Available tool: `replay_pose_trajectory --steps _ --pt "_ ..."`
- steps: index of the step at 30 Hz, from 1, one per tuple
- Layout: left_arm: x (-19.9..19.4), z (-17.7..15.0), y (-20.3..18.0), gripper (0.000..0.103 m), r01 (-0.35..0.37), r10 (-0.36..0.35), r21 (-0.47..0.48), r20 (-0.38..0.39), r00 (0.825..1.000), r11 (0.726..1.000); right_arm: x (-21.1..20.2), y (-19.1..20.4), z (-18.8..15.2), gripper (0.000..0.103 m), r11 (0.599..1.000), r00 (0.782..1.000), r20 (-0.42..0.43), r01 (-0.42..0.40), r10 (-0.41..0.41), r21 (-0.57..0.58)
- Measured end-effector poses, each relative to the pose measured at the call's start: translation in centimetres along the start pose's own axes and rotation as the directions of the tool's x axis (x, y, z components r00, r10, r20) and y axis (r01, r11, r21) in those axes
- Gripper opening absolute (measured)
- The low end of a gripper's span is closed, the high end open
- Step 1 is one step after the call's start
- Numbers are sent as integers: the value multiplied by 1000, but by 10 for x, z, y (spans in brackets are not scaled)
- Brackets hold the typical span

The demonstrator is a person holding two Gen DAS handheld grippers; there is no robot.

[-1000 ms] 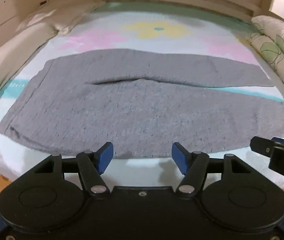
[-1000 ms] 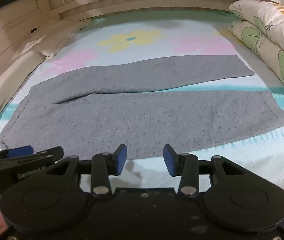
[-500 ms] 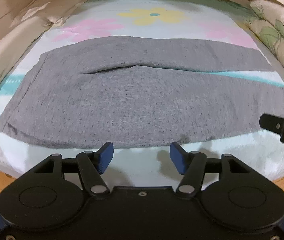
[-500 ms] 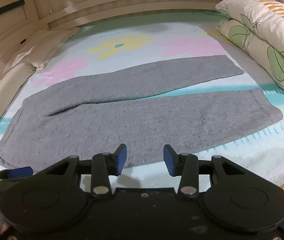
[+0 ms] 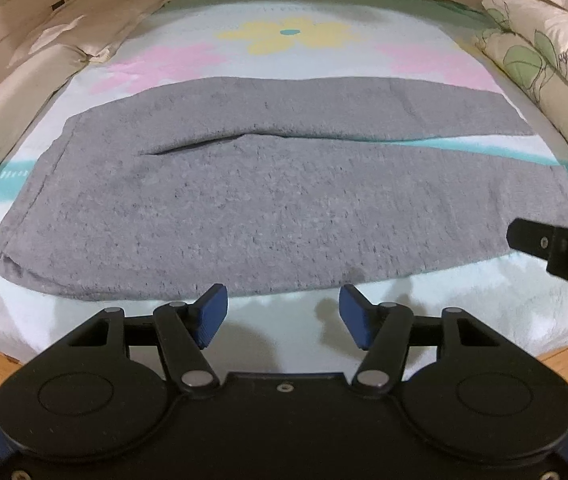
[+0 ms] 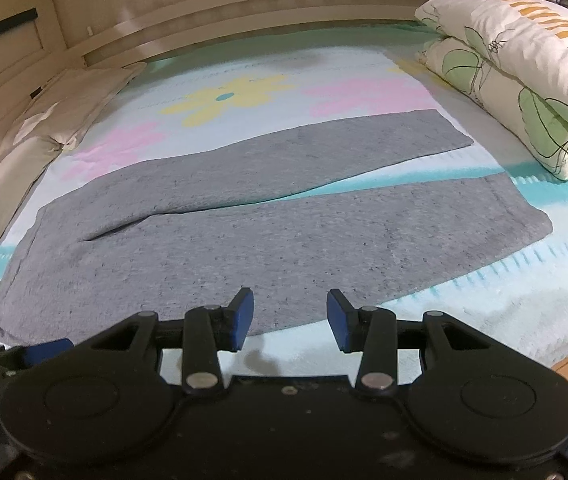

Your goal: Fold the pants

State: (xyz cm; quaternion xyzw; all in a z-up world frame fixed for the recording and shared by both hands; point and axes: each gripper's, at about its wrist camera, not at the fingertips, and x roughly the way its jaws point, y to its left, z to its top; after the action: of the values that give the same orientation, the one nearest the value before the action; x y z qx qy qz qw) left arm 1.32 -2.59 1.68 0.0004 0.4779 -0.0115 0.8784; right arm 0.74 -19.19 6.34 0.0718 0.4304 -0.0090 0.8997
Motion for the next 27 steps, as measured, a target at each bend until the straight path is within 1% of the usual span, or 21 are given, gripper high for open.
replay_pose_trajectory --steps 4,8,14,27 --pt "0 -2 -5 64 11 -11 10 -14 1000 1000 1 0 -1 44 1000 1000 -6 2 -2 0" --pt "-1 -5 -7 64 8 -8 15 -5 1000 1000 2 1 0 44 1000 1000 -7 3 -3 -2" --pt "-1 -5 -5 64 10 -10 -5 -11 1000 1000 3 -1 -1 44 1000 1000 -10 1 -1 2" --pt "1 -5 -3 64 6 -6 -16 -21 1000 1000 6 -1 -1 44 1000 1000 -21 -5 5 -4"
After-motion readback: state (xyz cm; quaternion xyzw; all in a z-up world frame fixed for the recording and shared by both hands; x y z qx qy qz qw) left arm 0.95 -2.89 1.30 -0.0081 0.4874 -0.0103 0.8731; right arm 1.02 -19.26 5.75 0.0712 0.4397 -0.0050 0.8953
